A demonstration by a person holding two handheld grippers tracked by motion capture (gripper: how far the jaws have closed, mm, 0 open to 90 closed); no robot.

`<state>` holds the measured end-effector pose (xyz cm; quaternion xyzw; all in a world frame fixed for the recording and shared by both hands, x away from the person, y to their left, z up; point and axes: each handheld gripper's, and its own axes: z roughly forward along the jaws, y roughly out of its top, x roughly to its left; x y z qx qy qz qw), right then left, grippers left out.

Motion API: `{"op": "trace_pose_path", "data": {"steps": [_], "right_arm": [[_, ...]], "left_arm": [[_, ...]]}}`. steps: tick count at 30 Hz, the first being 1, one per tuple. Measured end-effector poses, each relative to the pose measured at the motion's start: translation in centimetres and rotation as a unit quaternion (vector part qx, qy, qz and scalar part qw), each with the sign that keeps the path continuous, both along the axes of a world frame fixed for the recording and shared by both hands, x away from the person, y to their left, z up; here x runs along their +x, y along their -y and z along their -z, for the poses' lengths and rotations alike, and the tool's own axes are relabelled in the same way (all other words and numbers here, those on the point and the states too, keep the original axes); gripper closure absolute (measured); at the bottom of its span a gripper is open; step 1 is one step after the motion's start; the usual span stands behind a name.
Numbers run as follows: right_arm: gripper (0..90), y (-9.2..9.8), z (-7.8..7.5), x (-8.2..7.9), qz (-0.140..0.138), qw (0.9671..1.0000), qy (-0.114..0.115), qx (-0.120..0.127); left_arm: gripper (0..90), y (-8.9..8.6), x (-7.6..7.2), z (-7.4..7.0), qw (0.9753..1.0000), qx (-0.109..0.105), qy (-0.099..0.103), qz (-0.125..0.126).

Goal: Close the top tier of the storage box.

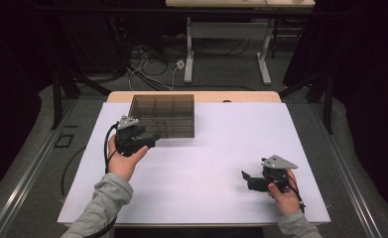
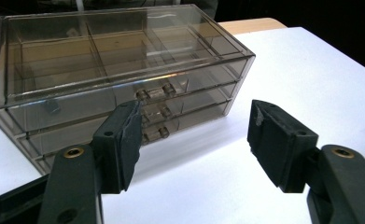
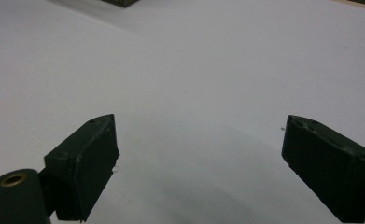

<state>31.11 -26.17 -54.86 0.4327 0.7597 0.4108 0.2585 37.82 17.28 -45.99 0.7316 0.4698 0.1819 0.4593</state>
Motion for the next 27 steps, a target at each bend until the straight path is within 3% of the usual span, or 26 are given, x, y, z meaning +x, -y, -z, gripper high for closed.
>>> {"op": "trace_pose_path", "data": {"steps": [16, 20, 27], "right_arm": [[10.0, 0.0, 0.0, 0.0, 0.000, 1.0000, 0.002, 0.003], [10.0, 0.0, 0.0, 0.0, 0.001, 1.0000, 0.002, 0.002], [10.0, 0.0, 0.0, -0.1, 0.002, 1.0000, 0.001, 0.006]], "left_arm": [[16.3, -1.0, -2.1, 0.3, 0.9995, -0.029, 0.009, -0.001], [13.6, -1.2, -2.8, 0.5, 0.9997, -0.020, 0.016, -0.001], [1.8, -1.8, -3.9, 1.1, 0.9985, -0.050, 0.018, -0.010]]}}
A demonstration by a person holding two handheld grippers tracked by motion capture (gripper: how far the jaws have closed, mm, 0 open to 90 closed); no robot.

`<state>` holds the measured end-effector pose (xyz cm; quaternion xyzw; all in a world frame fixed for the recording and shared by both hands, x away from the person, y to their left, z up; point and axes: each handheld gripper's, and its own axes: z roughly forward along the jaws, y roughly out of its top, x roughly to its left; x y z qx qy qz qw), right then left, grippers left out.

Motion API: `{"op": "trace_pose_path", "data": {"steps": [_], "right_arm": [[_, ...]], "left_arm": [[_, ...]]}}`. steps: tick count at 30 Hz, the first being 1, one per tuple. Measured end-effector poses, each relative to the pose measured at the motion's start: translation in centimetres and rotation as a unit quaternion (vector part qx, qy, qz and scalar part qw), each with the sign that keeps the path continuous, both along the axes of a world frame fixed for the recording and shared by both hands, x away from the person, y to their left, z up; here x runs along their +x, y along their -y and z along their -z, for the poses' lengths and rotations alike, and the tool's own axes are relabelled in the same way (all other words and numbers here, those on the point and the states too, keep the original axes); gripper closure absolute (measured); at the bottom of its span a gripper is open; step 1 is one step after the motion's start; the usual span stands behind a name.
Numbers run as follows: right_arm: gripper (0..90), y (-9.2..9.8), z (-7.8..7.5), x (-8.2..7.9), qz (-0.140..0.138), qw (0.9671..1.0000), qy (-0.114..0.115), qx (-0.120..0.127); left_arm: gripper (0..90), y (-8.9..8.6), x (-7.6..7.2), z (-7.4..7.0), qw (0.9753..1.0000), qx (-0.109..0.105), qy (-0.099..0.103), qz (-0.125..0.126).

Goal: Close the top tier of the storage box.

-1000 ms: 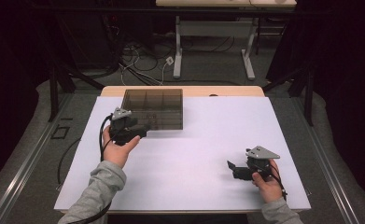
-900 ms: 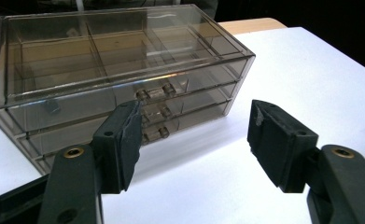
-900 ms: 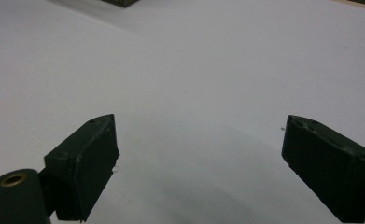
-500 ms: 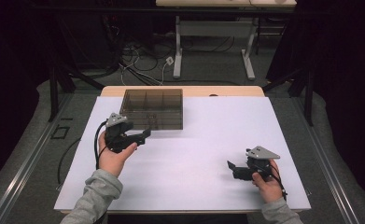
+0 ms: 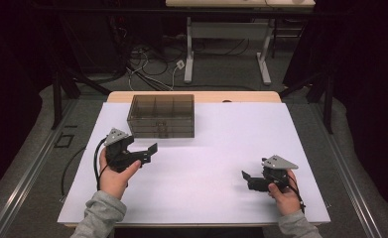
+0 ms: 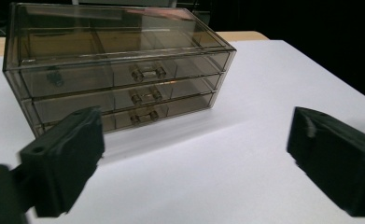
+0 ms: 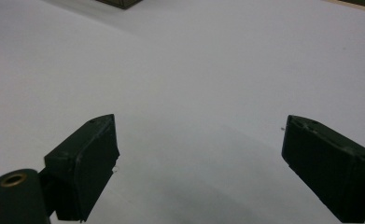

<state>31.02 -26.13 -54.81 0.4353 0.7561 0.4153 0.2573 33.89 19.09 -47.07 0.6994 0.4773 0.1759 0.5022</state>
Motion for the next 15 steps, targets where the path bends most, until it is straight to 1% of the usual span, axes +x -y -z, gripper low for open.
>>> {"op": "trace_pose_path", "data": {"steps": [7, 9, 10, 15], "right_arm": [[10.0, 0.0, 0.0, 0.0, 0.000, 1.0000, 0.001, 0.000], [10.0, 0.0, 0.0, 0.0, 0.001, 1.0000, 0.001, 0.000], [10.0, 0.0, 0.0, 0.0, 0.000, 1.0000, 0.001, 0.000], [10.0, 0.0, 0.0, 0.0, 0.001, 1.0000, 0.000, 0.002]], "left_arm": [[0.5, -0.7, -0.7, 0.5, 1.0000, -0.005, 0.004, 0.000], [0.5, -0.9, -1.0, 0.7, 0.9999, -0.009, 0.007, -0.002], [0.5, -1.2, -1.3, 0.9, 0.9998, -0.015, 0.010, -0.004], [0.5, -2.0, -2.0, 1.5, 0.9996, -0.025, 0.014, -0.008]]}}
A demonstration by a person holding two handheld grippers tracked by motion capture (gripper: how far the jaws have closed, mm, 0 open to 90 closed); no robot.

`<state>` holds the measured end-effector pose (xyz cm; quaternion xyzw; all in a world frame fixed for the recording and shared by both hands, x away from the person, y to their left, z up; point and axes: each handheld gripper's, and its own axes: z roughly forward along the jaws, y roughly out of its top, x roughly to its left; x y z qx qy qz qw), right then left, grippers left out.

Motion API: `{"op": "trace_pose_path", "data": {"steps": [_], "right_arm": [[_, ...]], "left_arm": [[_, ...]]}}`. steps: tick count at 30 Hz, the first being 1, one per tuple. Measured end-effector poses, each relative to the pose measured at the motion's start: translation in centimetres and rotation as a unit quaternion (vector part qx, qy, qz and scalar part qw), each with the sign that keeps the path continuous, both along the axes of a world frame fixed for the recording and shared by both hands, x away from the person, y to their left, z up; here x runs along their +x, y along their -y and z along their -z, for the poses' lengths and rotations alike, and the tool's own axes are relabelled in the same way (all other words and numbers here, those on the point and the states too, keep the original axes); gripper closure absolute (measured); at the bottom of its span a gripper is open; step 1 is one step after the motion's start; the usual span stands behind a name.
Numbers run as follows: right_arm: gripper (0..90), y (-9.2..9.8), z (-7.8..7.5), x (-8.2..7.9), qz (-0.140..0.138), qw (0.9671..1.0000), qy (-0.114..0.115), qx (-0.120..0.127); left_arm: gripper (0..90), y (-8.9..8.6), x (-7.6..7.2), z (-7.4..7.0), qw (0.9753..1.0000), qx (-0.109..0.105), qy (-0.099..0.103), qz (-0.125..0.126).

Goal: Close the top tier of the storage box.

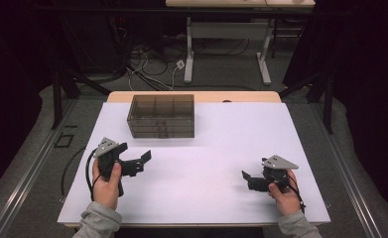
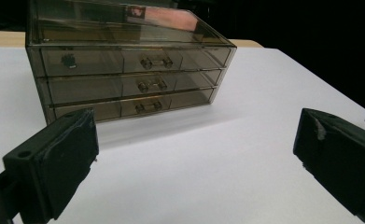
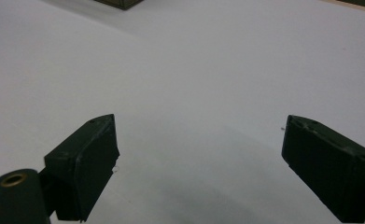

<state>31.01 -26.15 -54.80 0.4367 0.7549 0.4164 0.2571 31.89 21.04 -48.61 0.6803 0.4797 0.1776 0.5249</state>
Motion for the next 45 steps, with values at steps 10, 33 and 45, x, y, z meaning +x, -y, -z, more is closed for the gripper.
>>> {"op": "trace_pose_path", "data": {"steps": [10, 33, 45], "right_arm": [[10.0, 0.0, 0.0, 0.0, -0.001, 1.0000, 0.000, -0.001], [10.0, 0.0, 0.0, 0.0, -0.002, 1.0000, 0.001, -0.001], [10.0, 0.1, 0.0, 0.0, 0.001, 1.0000, 0.003, -0.001]], "left_arm": [[0.5, -0.8, -0.8, 1.3, 0.9999, 0.002, -0.005, -0.010], [2.0, -2.1, -1.4, 3.3, 0.9993, 0.006, -0.021, -0.030], [2.4, -3.1, -1.3, 4.2, 0.9983, 0.011, -0.029, -0.050]]}}
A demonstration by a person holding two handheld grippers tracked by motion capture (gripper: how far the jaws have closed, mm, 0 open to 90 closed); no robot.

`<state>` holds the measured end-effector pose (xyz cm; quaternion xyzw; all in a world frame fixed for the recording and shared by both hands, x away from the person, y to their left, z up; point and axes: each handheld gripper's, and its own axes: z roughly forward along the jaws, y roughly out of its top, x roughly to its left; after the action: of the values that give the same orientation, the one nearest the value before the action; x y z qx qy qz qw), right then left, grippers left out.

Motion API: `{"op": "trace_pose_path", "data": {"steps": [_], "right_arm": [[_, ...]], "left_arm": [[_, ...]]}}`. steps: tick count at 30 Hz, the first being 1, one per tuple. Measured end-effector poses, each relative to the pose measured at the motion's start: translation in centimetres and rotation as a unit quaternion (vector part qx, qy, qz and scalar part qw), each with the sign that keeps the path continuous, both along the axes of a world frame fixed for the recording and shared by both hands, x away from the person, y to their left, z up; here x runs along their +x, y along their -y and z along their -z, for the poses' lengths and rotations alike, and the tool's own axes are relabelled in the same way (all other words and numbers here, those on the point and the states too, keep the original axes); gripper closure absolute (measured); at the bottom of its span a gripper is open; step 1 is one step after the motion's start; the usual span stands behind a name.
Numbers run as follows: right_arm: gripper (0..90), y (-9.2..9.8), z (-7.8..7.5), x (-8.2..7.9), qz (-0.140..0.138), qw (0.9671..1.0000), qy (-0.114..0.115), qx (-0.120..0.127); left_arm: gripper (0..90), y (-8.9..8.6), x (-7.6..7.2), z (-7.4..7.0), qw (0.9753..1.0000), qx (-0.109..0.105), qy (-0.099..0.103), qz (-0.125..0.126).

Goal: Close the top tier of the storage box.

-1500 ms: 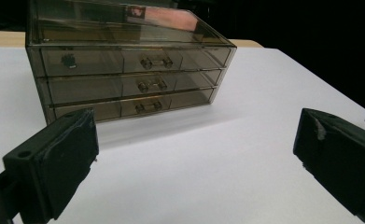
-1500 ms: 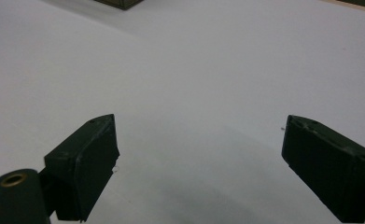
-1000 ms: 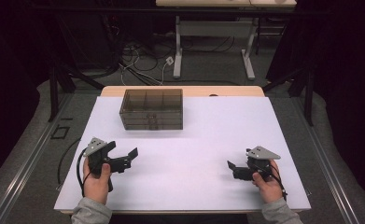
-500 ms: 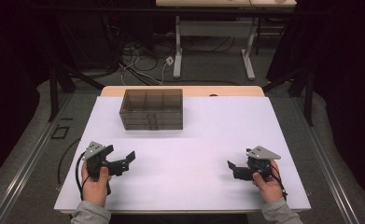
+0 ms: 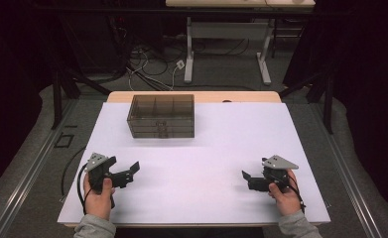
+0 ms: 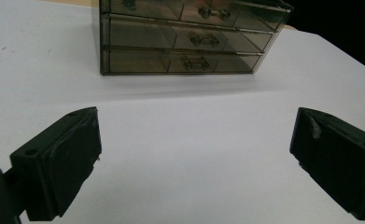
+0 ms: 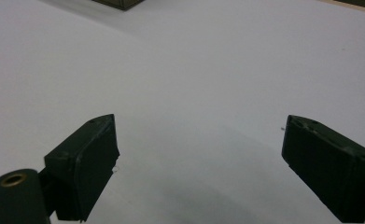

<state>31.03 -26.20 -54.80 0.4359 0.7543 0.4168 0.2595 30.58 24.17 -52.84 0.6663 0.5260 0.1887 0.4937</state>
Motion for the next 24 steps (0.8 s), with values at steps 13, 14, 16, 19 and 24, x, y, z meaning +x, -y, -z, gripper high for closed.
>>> {"op": "trace_pose_path", "data": {"steps": [13, 14, 16, 19, 24], "right_arm": [[10.0, 0.0, 0.1, 0.1, -0.001, 1.0000, -0.002, -0.003], [10.0, 0.0, 0.1, 0.1, -0.001, 1.0000, -0.002, -0.003], [10.0, 0.0, 0.1, 0.1, -0.002, 1.0000, -0.002, -0.006], [10.0, 0.0, 0.2, 0.1, -0.001, 1.0000, -0.003, -0.005], [10.0, 0.0, 0.2, 0.2, 0.003, 1.0000, -0.005, -0.004]], "left_arm": [[3.3, -0.8, 0.2, 0.9, 0.9998, 0.002, -0.011, -0.016], [3.4, -0.8, 0.2, 1.0, 0.9998, 0.000, -0.012, -0.018], [3.5, -1.0, 0.2, 1.1, 0.9997, 0.000, -0.011, -0.021], [3.6, -1.1, 0.2, 1.2, 0.9997, 0.000, -0.013, -0.023], [3.6, -1.1, 0.3, 1.4, 0.9996, 0.003, -0.019, -0.023]]}}
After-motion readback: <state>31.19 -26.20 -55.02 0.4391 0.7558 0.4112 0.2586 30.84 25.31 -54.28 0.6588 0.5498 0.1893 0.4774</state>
